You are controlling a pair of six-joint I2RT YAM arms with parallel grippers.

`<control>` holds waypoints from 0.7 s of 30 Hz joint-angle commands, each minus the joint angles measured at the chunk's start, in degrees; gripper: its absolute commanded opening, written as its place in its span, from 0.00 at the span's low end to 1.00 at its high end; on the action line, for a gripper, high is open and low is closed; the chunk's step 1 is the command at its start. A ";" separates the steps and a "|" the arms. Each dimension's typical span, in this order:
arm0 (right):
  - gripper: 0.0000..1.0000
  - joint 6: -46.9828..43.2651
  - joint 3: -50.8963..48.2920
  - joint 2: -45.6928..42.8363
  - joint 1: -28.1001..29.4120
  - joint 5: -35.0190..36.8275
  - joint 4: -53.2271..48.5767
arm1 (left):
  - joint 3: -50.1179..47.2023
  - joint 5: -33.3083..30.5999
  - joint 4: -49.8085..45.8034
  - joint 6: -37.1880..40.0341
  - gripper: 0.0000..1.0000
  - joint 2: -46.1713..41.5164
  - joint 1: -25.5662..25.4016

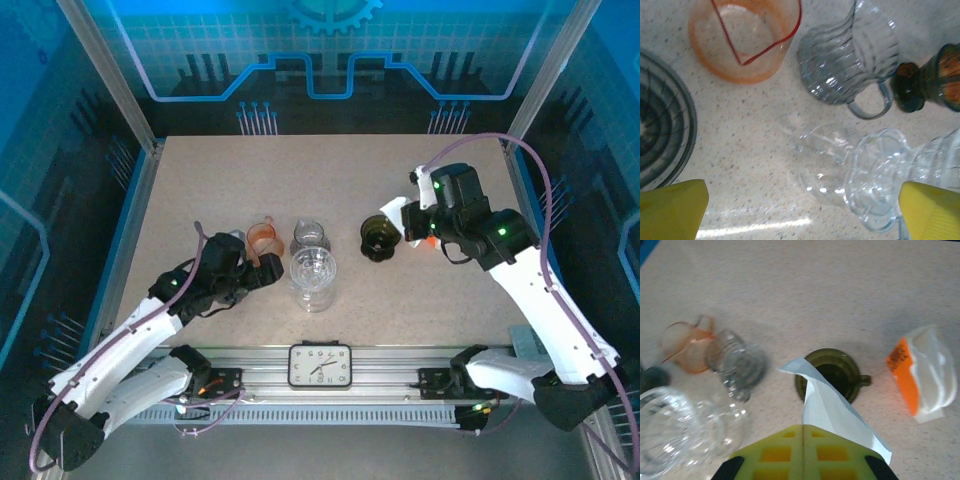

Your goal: Place the coffee filter in the dripper

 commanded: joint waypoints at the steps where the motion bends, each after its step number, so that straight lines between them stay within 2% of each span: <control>1: 0.00 -2.28 2.34 -0.49 5.41 -4.49 -5.68 | 0.72 3.25 -4.51 -0.55 0.98 0.34 0.46; 6: 0.00 -2.55 5.25 2.60 12.53 -5.05 -7.74 | 0.38 4.44 -4.11 -1.59 0.94 1.18 0.40; 10: 0.00 -3.00 8.64 6.18 17.27 -3.17 -9.53 | 2.71 3.52 -5.49 -0.06 0.97 0.96 0.51; 21: 0.00 -4.33 18.29 16.47 24.77 0.13 -14.39 | 5.48 4.63 -6.28 2.88 0.99 0.58 0.71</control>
